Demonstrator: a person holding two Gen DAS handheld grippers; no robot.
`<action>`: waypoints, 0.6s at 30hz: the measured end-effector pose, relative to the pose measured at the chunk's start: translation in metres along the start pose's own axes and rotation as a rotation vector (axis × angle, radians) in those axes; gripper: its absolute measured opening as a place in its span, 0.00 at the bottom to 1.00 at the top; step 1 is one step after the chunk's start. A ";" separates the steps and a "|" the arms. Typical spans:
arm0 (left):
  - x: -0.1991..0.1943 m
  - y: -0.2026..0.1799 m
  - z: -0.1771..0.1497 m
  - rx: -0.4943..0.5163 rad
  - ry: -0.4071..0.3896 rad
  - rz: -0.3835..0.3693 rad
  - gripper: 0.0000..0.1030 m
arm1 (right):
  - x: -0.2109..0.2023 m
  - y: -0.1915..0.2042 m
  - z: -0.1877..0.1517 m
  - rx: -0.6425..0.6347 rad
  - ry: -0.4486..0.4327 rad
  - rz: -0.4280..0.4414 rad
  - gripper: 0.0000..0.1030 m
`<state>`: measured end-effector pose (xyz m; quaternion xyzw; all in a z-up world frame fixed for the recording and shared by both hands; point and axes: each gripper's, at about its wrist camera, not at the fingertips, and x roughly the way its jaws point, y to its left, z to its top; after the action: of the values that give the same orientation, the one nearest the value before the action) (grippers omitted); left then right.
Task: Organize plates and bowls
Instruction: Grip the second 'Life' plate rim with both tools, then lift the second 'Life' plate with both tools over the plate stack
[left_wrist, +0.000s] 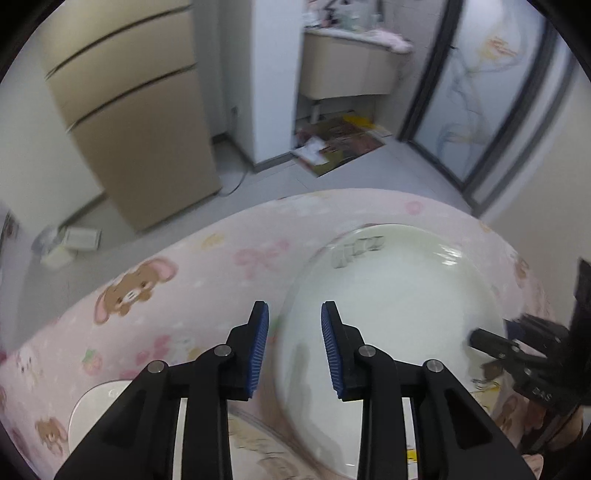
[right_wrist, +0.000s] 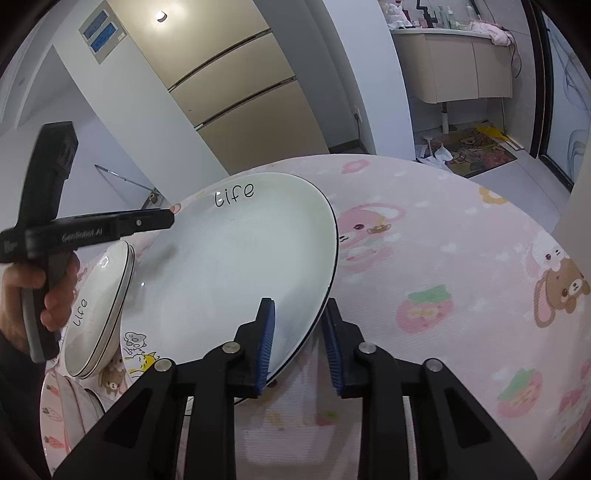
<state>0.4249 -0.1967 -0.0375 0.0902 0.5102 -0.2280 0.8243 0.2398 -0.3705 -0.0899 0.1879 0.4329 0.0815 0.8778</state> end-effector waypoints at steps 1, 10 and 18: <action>0.005 0.004 0.000 -0.006 0.019 0.006 0.30 | 0.000 0.001 0.000 -0.002 -0.001 -0.002 0.25; 0.022 0.001 -0.008 -0.003 0.056 -0.087 0.24 | 0.001 0.000 0.001 0.002 -0.014 0.005 0.22; -0.026 0.004 -0.008 -0.073 -0.087 -0.159 0.17 | -0.023 0.000 0.015 0.006 -0.108 0.003 0.15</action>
<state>0.4102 -0.1830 -0.0186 0.0096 0.4873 -0.2777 0.8278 0.2377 -0.3809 -0.0649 0.1951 0.3847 0.0711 0.8994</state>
